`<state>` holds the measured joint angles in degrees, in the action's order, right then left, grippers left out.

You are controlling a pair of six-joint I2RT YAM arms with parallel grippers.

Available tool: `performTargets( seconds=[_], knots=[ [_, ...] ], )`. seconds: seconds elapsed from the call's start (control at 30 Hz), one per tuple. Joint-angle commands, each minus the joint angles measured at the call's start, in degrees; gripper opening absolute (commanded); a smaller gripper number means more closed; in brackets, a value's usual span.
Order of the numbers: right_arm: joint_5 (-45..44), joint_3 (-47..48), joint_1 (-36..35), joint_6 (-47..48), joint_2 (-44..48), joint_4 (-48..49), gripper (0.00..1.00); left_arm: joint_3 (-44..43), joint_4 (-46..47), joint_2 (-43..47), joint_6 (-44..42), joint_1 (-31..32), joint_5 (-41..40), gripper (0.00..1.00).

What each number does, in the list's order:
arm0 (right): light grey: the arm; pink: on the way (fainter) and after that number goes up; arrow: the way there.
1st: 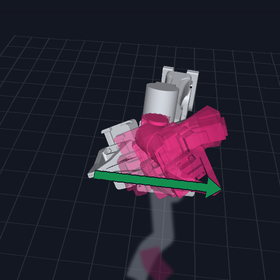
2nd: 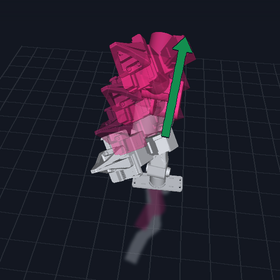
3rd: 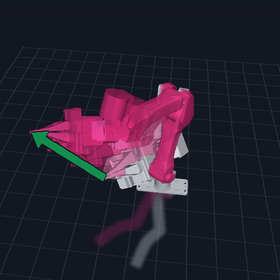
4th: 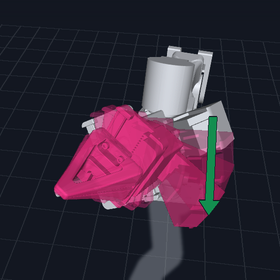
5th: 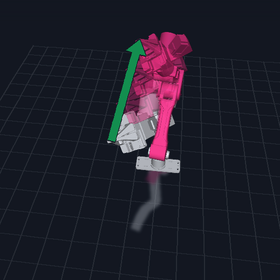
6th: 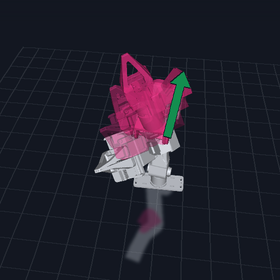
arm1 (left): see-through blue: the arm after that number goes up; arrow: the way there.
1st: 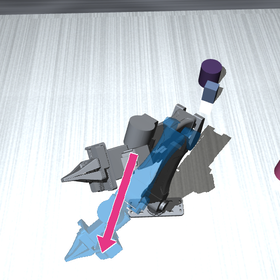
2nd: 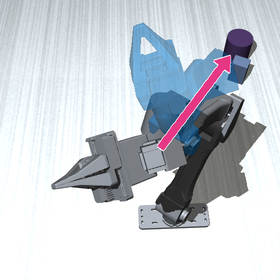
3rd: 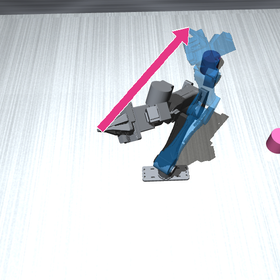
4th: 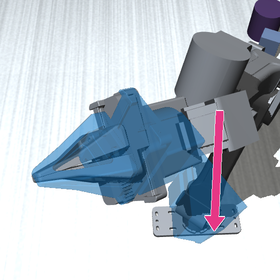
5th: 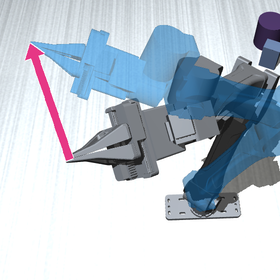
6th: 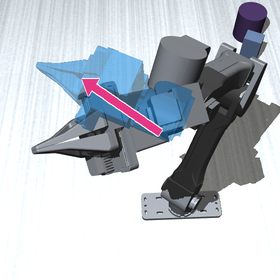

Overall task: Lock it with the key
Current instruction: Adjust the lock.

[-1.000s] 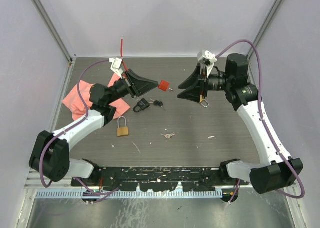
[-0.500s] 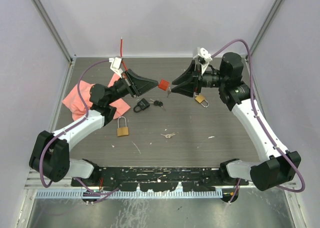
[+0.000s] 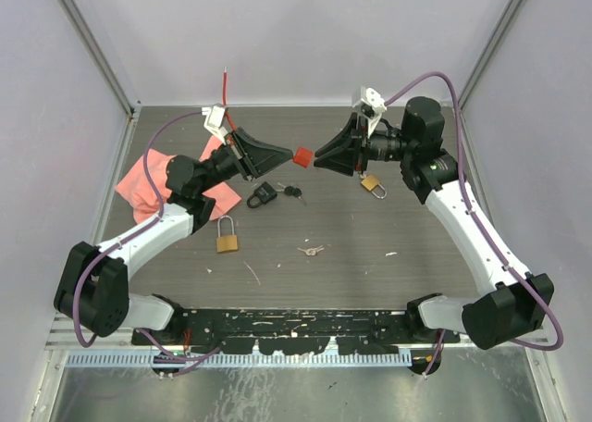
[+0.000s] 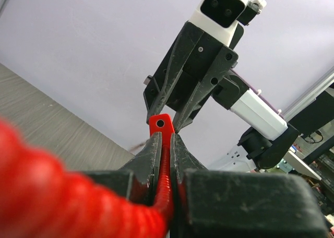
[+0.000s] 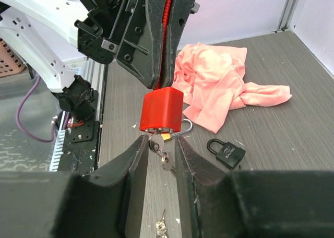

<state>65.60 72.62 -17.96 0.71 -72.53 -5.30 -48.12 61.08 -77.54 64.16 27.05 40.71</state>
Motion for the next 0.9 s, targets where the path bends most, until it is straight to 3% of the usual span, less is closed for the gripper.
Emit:
performTargets(
  seconds=[0.0, 0.23, 0.53, 0.7, 0.87],
  knots=[
    [-1.2, 0.5, -0.4, 0.0, 0.3, 2.3, 0.30, -1.7, 5.5, 1.6, 0.9, 0.2, -0.8, 0.00],
    [-0.8, 0.9, -0.4, -1.5, 0.1, 2.1, 0.11, -1.7, 5.9, 1.4, 0.9, 0.2, -0.8, 0.00],
    [-0.7, 1.3, -0.5, -5.3, -0.5, 2.1, 0.06, -1.8, 6.0, 1.5, 0.7, 0.2, -0.7, 0.00],
    [0.4, 2.7, 1.5, -8.6, 0.1, 2.4, 0.43, -1.4, 5.2, 2.1, -0.2, 0.2, -0.3, 0.00],
    [4.8, -0.1, 5.2, -21.0, 1.6, 12.9, 0.66, -0.9, 4.5, 2.9, -2.2, 0.2, 0.1, 0.00]
  ],
)
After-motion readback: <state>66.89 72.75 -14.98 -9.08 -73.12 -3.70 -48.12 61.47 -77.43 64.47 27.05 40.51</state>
